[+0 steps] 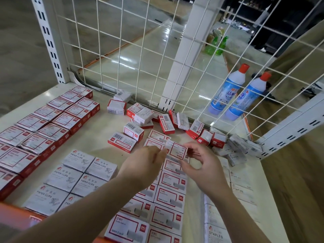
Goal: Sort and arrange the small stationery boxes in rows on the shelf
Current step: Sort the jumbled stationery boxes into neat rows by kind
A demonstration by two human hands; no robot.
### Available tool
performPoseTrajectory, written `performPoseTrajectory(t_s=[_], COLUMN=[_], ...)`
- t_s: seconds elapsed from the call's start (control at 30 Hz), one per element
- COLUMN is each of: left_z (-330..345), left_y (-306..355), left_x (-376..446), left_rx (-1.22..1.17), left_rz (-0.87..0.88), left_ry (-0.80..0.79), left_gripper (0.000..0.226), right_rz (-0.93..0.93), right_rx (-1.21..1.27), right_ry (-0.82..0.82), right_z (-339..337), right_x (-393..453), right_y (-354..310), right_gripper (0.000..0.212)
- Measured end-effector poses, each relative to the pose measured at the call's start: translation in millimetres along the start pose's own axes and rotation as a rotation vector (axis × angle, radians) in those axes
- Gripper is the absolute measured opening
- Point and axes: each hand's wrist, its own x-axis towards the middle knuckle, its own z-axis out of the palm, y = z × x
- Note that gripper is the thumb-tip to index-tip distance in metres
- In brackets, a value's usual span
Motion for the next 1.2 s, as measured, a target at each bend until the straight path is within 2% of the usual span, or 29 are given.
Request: performPoseTrajectory(t_s=[0.13, 0.3, 0.4, 0.47, 0.63, 0.73, 0.87, 0.97, 1.07, 1.2], left_z=[1, -1, -5, -6, -7, -7, -8, -7, -3, 3], left_y=[-4, -6, -6, -7, -6, -4, -1, -3, -5, 0], left_x=[1, -1, -3, -5, -8, -9, -9, -11, -16, -19], left_rx=[-0.124, -0.162, -0.167, -0.144, -0.029, 0.004, -0.008, -0.016, 0.023, -0.013], left_rz=[-0.051, -0.055, -0.050, -0.048, -0.032, -0.003, 0.015, -0.008, -0.034, -0.051], left_ry=[0.002, 0.015, 0.011, -0.009, -0.041, -0.027, -0.005, -0.032, -0.054, -0.064], left_gripper=[0.024, 0.027, 0.023, 0.022, 0.026, 0.027, 0.036, 0.042, 0.039, 0.036], right_rz=[-0.024, -0.040, -0.077, -0.078, -0.068, -0.072, -0.026, 0.018, 0.092, 0.136], right_rx=[0.000, 0.000, -0.007, -0.044, -0.148, -0.189, -0.115, 0.012, 0.192, 0.238], right_ry=[-0.010, -0.061, 0.023, 0.021, -0.222, -0.273, -0.237, -0.132, -0.034, -0.040], right_z=[4, 2, -2, -4, -5, -2, 0, -1, 0, 3], right_x=[-3, -1, 1, 3, 9, 8, 7, 8, 8, 6], right_y=[-4, -4, -1, -2, -12, -17, -19, -21, -24, -25], right_gripper=[0.039, 0.036, 0.025, 0.022, 0.035, 0.036, 0.025, 0.019, 0.023, 0.037])
